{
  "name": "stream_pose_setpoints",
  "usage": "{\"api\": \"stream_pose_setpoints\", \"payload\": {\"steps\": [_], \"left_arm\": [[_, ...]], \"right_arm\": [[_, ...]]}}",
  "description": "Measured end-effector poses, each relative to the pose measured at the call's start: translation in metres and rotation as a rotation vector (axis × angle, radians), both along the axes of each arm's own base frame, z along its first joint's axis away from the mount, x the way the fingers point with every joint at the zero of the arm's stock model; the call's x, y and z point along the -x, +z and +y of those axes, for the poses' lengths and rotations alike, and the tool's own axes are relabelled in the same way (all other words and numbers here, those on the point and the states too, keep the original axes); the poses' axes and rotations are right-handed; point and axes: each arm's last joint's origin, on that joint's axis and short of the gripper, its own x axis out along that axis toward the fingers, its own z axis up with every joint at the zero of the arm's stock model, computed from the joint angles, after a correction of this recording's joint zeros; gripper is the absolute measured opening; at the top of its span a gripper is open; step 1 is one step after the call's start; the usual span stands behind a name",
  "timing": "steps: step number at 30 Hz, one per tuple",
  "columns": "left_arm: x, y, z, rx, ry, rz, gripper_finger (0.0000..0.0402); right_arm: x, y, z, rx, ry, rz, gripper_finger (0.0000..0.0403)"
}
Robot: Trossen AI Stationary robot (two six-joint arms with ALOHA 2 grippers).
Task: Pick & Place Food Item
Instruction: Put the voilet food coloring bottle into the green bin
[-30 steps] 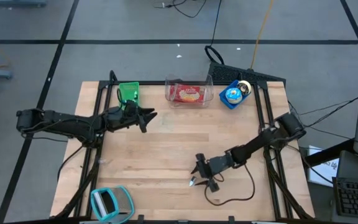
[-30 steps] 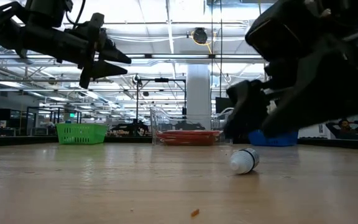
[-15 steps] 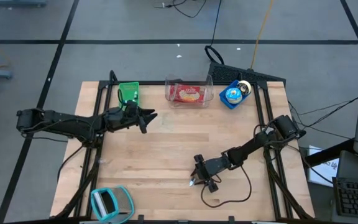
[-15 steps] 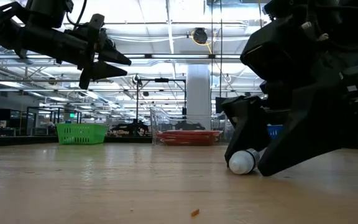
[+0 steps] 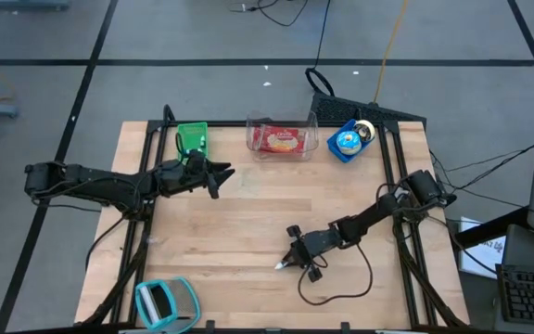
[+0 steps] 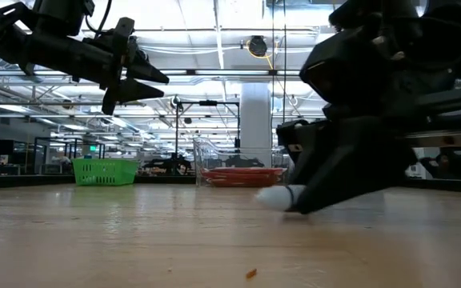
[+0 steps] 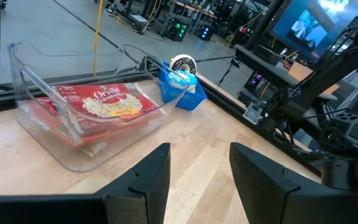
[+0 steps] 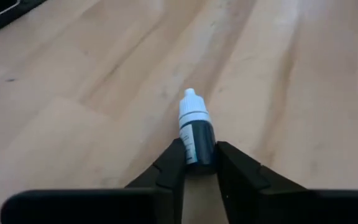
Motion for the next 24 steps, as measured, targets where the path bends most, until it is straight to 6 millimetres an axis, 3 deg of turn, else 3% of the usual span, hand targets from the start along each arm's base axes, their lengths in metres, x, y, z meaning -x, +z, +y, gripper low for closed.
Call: {"api": "stream_pose_setpoints", "payload": {"steps": [6,14,24], "left_arm": [[0.0,0.0,-0.001,0.052,-0.017,-0.025,0.0168],[-0.011,-0.006,-0.012,0.086,-0.083,-0.044,0.0168],[-0.037,-0.026,-0.025,0.335,-0.109,-0.125,0.0168]], "right_arm": [[-0.006,0.006,-0.01,0.096,-0.066,-0.085,0.0067],[-0.015,0.041,-0.043,0.296,-0.334,-0.258,0.0064],[-0.022,0.068,-0.079,0.389,-0.536,-0.41,0.0065]]}}
